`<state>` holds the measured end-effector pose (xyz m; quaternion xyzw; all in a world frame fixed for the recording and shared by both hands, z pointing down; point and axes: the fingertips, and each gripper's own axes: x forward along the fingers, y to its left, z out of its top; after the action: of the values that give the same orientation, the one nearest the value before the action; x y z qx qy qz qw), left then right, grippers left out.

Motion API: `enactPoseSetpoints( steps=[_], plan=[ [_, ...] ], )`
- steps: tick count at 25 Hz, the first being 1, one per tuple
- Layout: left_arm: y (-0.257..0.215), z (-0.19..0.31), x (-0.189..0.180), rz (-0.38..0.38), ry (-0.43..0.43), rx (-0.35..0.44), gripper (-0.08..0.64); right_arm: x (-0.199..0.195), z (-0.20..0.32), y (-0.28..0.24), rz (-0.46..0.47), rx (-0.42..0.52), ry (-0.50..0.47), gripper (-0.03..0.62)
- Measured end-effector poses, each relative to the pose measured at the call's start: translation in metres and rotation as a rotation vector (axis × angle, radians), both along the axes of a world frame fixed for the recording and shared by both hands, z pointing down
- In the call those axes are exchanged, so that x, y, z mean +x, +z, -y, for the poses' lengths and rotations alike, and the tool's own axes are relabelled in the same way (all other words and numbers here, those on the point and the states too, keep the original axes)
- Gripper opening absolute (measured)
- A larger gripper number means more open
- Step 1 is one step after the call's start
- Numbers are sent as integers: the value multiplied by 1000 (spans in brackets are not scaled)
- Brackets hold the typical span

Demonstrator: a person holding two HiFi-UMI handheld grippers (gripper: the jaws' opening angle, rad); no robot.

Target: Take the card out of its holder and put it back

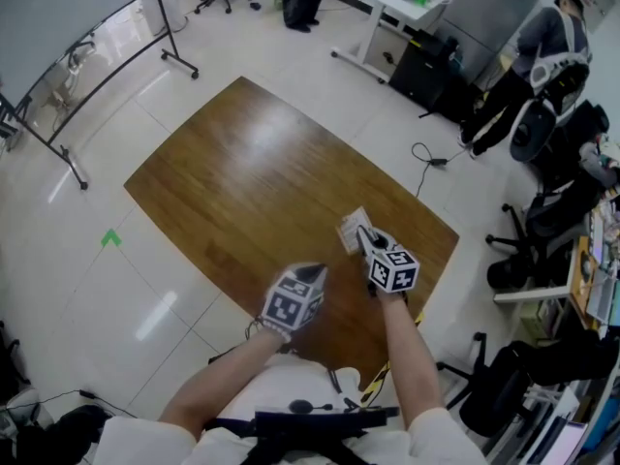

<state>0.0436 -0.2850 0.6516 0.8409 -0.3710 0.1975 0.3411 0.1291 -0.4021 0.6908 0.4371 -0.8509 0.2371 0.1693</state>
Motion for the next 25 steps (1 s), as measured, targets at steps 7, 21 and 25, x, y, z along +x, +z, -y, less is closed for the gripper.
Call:
enactPoseSetpoints(
  steps=[7,21,25],
  plan=[
    [-1,0,-4,-9,-3,1,-5,6,5,-9,-17,14,36,220],
    [-39,-15,-11,-70,-70,66,-5,64,-39,-216,211,389,174,178],
    [-62,-33,-16,-84,-96,98,-5,69,-81,-240,213,438,183,21]
  ],
)
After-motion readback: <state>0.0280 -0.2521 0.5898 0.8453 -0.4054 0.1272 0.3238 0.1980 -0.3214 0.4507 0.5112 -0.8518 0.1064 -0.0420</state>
